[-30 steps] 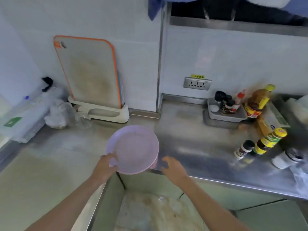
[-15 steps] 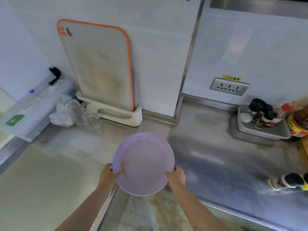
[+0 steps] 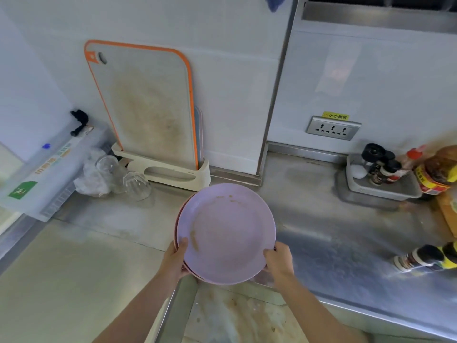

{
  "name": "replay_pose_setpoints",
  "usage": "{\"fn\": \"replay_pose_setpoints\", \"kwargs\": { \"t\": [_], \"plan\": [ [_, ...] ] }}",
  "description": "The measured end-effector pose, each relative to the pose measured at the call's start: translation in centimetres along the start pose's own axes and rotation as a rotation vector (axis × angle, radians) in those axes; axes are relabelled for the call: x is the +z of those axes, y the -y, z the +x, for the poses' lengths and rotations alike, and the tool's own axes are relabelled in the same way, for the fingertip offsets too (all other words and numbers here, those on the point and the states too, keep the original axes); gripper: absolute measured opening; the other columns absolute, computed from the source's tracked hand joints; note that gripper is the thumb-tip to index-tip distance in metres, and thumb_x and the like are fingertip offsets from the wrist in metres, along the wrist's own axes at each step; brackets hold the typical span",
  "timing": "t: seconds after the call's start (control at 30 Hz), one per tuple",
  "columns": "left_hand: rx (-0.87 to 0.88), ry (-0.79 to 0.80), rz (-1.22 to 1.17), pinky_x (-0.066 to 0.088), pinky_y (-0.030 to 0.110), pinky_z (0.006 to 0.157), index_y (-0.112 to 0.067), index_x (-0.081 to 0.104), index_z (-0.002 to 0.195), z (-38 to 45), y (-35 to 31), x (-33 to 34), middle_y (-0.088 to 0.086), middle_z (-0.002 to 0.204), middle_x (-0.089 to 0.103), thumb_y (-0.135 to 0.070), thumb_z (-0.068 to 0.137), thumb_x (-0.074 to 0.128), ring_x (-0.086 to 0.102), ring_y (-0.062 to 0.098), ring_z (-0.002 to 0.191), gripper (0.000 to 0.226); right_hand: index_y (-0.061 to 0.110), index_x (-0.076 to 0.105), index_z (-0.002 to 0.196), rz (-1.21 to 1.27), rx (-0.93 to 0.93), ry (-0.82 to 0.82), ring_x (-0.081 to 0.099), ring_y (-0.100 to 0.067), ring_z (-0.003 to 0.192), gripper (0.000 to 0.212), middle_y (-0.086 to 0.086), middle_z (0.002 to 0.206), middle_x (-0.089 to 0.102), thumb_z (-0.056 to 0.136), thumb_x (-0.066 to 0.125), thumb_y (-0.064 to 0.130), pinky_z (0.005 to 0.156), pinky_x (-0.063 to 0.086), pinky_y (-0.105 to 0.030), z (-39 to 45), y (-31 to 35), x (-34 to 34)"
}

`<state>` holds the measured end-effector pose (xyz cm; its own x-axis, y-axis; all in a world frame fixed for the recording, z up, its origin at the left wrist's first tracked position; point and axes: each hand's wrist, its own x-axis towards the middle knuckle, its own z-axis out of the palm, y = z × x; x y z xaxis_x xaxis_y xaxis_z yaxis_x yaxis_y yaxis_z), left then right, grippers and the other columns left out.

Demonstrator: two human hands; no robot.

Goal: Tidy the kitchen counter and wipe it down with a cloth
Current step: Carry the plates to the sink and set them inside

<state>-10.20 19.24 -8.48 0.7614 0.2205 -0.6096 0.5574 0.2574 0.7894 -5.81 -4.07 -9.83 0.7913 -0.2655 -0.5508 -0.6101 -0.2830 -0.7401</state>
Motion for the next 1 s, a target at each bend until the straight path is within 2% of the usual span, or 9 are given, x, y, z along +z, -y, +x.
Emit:
{"fn": "replay_pose_setpoints", "kwargs": {
  "t": [0.17,0.23,0.33,0.5,0.63,0.7,0.77,0.87,1.0],
  "plan": [
    [0.088,0.117,0.104,0.056,0.033,0.057,-0.026,0.052,0.116,-0.6,-1.1,3.4,0.004,0.112,0.066,-0.038,0.092,0.047,0.064,0.026,0.095,0.028,0.01,0.03,0.059,0.042,-0.021,-0.063,0.027,-0.02,0.058,0.021,-0.004,0.056,0.032,0.071,0.034,-0.007,0.051,0.027,-0.026,-1.4,-0.8,-3.9],
    [0.107,0.183,0.153,0.057,0.033,0.057,-0.027,0.053,0.111,-0.8,-1.5,5.2,0.002,0.109,0.066,-0.036,0.09,0.051,0.064,0.025,0.096,0.022,0.007,0.037,0.06,0.092,0.026,-0.105,0.032,-0.021,0.057,0.018,-0.005,0.058,0.039,0.073,0.034,-0.005,0.047,0.037,-0.028,-2.2,-1.9,-6.0],
    [0.123,0.328,0.205,0.056,0.036,0.071,-0.027,0.052,0.11,-1.5,-1.7,9.1,0.0,0.111,0.066,-0.031,0.086,0.059,0.064,0.022,0.099,0.025,0.001,0.052,0.078,0.192,0.074,-0.185,0.049,-0.026,0.062,0.018,-0.012,0.071,0.054,0.078,0.034,-0.001,0.059,0.056,-0.041,-3.6,-4.4,-9.9],
    [0.064,0.538,0.331,0.057,0.042,0.074,-0.021,0.056,0.109,-3.9,-0.2,17.8,0.007,0.104,0.069,-0.023,0.083,0.064,0.067,0.028,0.094,0.027,0.001,0.053,0.08,0.373,0.091,-0.391,0.053,-0.025,0.062,0.017,-0.013,0.073,0.056,0.083,0.036,-0.002,0.052,0.053,-0.029,-7.8,-9.0,-17.3],
    [0.064,0.676,0.461,0.054,0.027,0.046,-0.02,0.059,0.093,-7.8,2.2,25.8,0.004,0.084,0.069,-0.021,0.084,0.063,0.065,0.021,0.074,0.01,0.009,0.052,0.074,0.469,0.115,-0.606,0.055,-0.021,0.06,0.02,-0.01,0.072,0.058,0.084,0.039,-0.002,0.047,0.048,-0.025,-11.9,-13.3,-23.1],
    [0.069,0.758,0.512,0.052,0.024,0.041,-0.018,0.059,0.094,-10.2,3.8,29.5,0.001,0.08,0.067,-0.02,0.084,0.063,0.064,0.018,0.07,0.011,0.008,0.053,0.079,0.527,0.134,-0.691,0.055,-0.021,0.064,0.017,-0.011,0.078,0.059,0.084,0.04,0.0,0.048,0.049,-0.026,-13.8,-15.8,-25.8],
    [0.064,0.819,0.544,0.052,0.023,0.041,-0.018,0.059,0.091,-12.6,5.6,32.4,0.0,0.077,0.067,-0.018,0.084,0.063,0.063,0.017,0.068,0.008,0.007,0.054,0.083,0.558,0.158,-0.762,0.056,-0.024,0.067,0.015,-0.014,0.082,0.059,0.083,0.04,0.002,0.049,0.051,-0.029,-15.6,-18.4,-28.3],
    [0.051,0.9,0.58,0.053,0.026,0.046,-0.022,0.06,0.091,-15.6,8.3,36.5,0.001,0.082,0.067,-0.019,0.083,0.064,0.064,0.019,0.073,0.009,0.009,0.056,0.086,0.557,0.175,-0.84,0.06,-0.031,0.075,0.017,-0.017,0.087,0.063,0.077,0.042,0.014,0.063,0.059,-0.047,-18.3,-21.7,-31.7],
    [0.025,0.994,0.633,0.054,0.035,0.062,-0.018,0.058,0.107,-19.5,12.0,41.4,0.007,0.096,0.069,-0.021,0.082,0.065,0.066,0.029,0.085,0.026,0.011,0.057,0.09,0.62,0.155,-0.884,0.058,-0.024,0.072,0.02,-0.012,0.087,0.062,0.084,0.039,0.005,0.057,0.056,-0.036,-21.8,-25.2,-36.1]
  ]
}}
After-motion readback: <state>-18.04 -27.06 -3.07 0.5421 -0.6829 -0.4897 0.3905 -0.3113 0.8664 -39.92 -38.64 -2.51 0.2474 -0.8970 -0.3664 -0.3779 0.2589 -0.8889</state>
